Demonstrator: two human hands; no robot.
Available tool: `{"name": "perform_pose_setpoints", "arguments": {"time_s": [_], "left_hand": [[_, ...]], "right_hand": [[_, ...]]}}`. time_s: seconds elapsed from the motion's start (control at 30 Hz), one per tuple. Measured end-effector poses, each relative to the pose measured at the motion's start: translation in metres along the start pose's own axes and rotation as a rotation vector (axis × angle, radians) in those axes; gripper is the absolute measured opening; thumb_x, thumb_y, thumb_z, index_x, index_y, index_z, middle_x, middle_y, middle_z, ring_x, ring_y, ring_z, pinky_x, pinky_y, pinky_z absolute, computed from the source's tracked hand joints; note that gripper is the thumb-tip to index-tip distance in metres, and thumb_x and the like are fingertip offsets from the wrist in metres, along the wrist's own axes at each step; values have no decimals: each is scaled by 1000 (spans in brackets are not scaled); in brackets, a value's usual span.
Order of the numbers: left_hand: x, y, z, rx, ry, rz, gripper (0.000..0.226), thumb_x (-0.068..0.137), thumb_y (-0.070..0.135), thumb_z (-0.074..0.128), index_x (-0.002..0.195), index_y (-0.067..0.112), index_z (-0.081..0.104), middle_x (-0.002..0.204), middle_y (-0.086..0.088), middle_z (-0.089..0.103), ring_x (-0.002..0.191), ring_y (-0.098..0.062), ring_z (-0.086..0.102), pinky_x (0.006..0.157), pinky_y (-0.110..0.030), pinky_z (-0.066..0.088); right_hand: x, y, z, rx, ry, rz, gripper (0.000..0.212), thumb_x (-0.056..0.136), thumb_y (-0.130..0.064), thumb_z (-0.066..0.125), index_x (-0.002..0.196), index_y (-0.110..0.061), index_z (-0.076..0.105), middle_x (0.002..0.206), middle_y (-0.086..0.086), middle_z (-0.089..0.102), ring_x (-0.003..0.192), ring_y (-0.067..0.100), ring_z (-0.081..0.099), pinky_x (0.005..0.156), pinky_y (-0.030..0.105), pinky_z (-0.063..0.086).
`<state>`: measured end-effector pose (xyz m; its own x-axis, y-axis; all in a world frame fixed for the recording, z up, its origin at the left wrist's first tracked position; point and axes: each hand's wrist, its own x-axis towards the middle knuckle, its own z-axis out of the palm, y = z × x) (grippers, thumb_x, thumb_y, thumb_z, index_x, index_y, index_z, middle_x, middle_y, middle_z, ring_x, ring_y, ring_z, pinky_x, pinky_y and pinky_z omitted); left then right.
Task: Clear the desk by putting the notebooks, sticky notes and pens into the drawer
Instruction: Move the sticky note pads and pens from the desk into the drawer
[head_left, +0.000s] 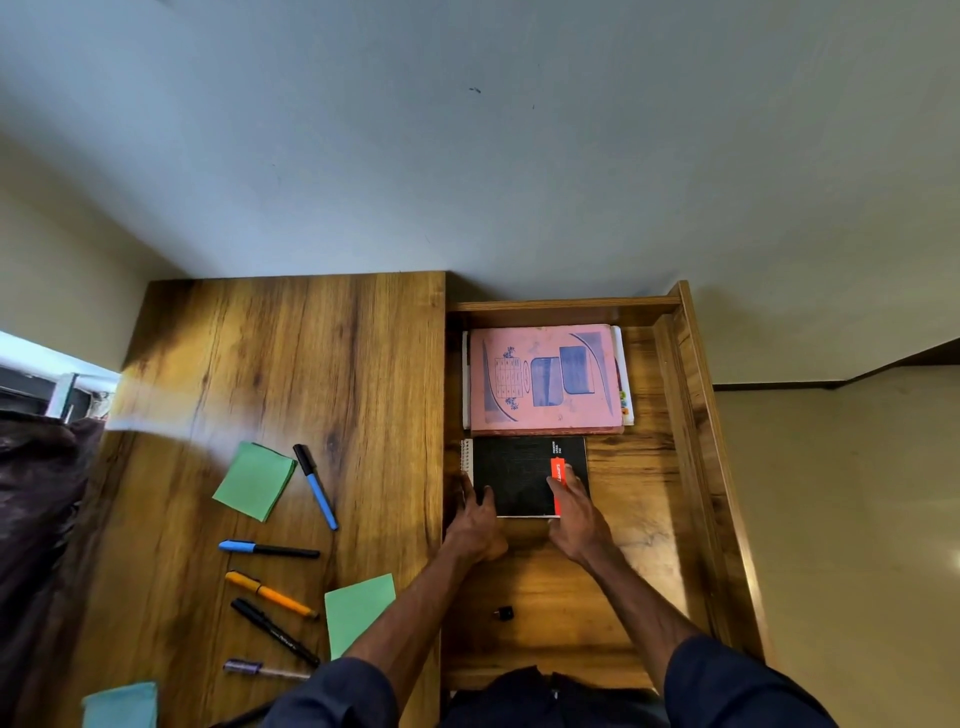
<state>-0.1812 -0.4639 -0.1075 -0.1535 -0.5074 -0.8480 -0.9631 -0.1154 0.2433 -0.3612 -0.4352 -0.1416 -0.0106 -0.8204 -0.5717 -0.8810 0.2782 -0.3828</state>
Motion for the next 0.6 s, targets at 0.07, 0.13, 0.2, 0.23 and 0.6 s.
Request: {"name": "perform_pose_setpoints", "arguments": {"time_s": [0.07,0.13,0.2,0.23,0.6], "left_hand": [[-1,-1,1,-11,1,-1,96,95,25,64,162,18,-4,164,-18,-28,154,-43,-6,125,-54,18],[-1,-1,1,-18,5,1,96,94,25,64,162,18,-4,164,-18,-27,154,-43,-5,125,-54,18],[-3,0,1,-15,14,5,95,95,24,63,162,18,-4,164,-18,-26,154,-43,-4,125,-53,18],[-4,0,0,-13,19,7,95,95,23,63,162,17,-3,164,-18,-26,155,-42,-4,126,-52,18],[-41,13,-19,-88,516,276,48,99,19,54,146,16,42,164,-9,26,148,-25,34,113,-37,41]], "right_hand": [[-1,0,0,-2,-2,0,81,93,-9,66,161,-19,21,171,4,0,157,26,10,121,37,33],[-1,0,0,-5,-1,-1,82,93,-9,66,161,-19,21,171,4,-1,157,25,10,120,37,34],[-1,-1,-1,-9,-5,0,81,94,-9,66,161,-19,21,171,4,-1,157,25,10,120,37,34],[-1,-1,-1,-10,-8,0,81,94,-9,65,161,-19,21,171,4,-1,157,25,10,120,37,34],[-7,-45,-34,256,469,-174,25,89,-2,66,109,-16,67,111,0,68,105,15,64,86,19,48]]}}
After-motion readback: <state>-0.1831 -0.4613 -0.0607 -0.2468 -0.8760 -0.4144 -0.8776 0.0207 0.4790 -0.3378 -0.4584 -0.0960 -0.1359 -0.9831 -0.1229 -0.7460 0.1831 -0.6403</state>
